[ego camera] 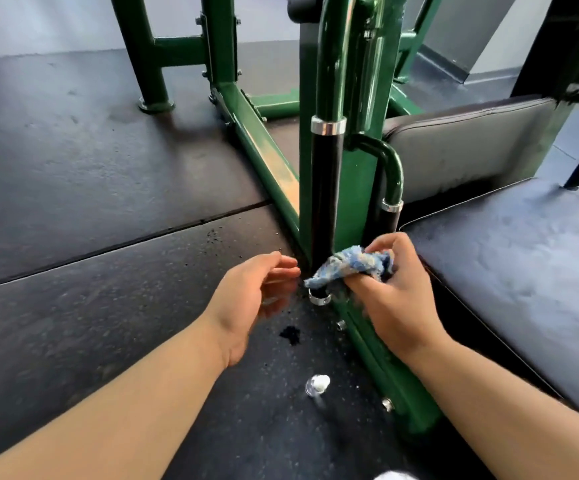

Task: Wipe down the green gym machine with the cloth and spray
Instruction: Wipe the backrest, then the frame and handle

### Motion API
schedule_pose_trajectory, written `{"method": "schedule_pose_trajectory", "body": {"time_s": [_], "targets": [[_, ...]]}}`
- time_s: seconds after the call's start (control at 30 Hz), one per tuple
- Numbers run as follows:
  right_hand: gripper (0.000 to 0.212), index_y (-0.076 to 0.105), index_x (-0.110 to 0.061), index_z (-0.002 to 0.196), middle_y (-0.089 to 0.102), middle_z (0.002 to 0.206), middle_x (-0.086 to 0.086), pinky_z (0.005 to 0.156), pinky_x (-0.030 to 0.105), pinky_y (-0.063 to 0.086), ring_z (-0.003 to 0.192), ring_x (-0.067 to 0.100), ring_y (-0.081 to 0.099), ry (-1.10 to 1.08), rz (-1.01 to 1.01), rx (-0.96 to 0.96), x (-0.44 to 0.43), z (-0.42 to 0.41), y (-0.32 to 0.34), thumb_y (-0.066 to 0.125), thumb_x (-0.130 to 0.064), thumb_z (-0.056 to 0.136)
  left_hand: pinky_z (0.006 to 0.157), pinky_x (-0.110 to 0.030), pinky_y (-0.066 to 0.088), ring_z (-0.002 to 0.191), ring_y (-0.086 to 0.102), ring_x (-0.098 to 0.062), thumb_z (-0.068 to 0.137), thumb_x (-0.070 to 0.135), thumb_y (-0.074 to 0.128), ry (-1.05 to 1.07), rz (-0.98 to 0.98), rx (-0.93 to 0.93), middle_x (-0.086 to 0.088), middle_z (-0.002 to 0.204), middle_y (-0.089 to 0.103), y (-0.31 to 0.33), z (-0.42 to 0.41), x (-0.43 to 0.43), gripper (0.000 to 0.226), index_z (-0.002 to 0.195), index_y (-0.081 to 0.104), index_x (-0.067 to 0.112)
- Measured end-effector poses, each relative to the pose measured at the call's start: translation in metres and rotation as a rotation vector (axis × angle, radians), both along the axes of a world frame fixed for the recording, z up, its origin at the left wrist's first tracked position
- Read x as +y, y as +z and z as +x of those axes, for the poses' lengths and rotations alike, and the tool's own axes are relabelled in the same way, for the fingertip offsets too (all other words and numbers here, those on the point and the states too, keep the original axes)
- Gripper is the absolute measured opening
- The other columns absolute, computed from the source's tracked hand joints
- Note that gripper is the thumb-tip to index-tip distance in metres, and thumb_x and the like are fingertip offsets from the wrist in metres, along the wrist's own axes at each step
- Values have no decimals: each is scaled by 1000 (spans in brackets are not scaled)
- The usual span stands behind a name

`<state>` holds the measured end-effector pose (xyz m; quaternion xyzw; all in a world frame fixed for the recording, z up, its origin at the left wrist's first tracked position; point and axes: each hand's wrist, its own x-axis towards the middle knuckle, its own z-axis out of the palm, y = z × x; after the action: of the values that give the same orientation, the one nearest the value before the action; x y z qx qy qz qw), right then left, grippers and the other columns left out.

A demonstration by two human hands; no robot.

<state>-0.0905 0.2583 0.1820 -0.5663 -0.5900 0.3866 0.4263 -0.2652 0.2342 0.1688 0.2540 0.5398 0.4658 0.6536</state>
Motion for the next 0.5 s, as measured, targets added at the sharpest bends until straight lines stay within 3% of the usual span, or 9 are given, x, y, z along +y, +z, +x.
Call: {"method": "schedule_pose_trajectory", "body": {"time_s": [0.07, 0.2, 0.3, 0.37, 0.43, 0.5], "targets": [[12, 57, -10, 82, 60, 60, 6, 44, 25, 39, 51, 18, 50, 15, -307, 290, -2, 1, 3, 60, 2, 84, 82, -36, 51, 94, 63, -15, 94, 34, 50, -91, 8, -32, -1, 107, 71, 5, -3, -4, 23, 104, 68, 22], [16, 65, 2, 96, 68, 81, 17, 48, 25, 51, 56, 20, 61, 0, -730, 400, 19, 26, 4, 51, 5, 89, 84, -41, 55, 107, 62, -22, 77, 40, 66, -279, -127, -80, 0, 125, 61, -8, -4, -19, 48, 124, 57, 34], [20, 71, -1, 91, 67, 97, 24, 73, 35, 49, 86, 31, 60, 170, -841, 293, 7, 32, -22, 53, 8, 88, 81, -41, 56, 101, 64, -22, 77, 35, 69, -342, -251, -81, -2, 124, 62, -21, 8, -34, 61, 134, 47, 32], [25, 68, -2, 96, 66, 98, 22, 72, 34, 51, 87, 31, 62, 296, -905, 234, -8, 23, -33, 54, 15, 84, 76, -39, 57, 97, 68, -21, 71, 29, 73, -354, -276, -169, -4, 119, 67, -29, 16, -37, 69, 133, 46, 27], [39, 60, -2, 110, 66, 101, 18, 74, 32, 54, 89, 27, 64, 355, -947, 312, -12, 14, -34, 55, 21, 78, 71, -36, 58, 91, 69, -20, 70, 19, 75, -295, -264, -172, -9, 113, 70, -35, 19, -35, 63, 129, 52, 21], [57, 54, -3, 124, 65, 114, 19, 94, 42, 49, 105, 32, 59, 442, -1016, 471, -6, 12, -29, 59, 18, 70, 65, -29, 56, 80, 69, -17, 79, 10, 72, -225, -249, -93, -8, 102, 73, -38, 18, -31, 45, 120, 59, 19]]}}
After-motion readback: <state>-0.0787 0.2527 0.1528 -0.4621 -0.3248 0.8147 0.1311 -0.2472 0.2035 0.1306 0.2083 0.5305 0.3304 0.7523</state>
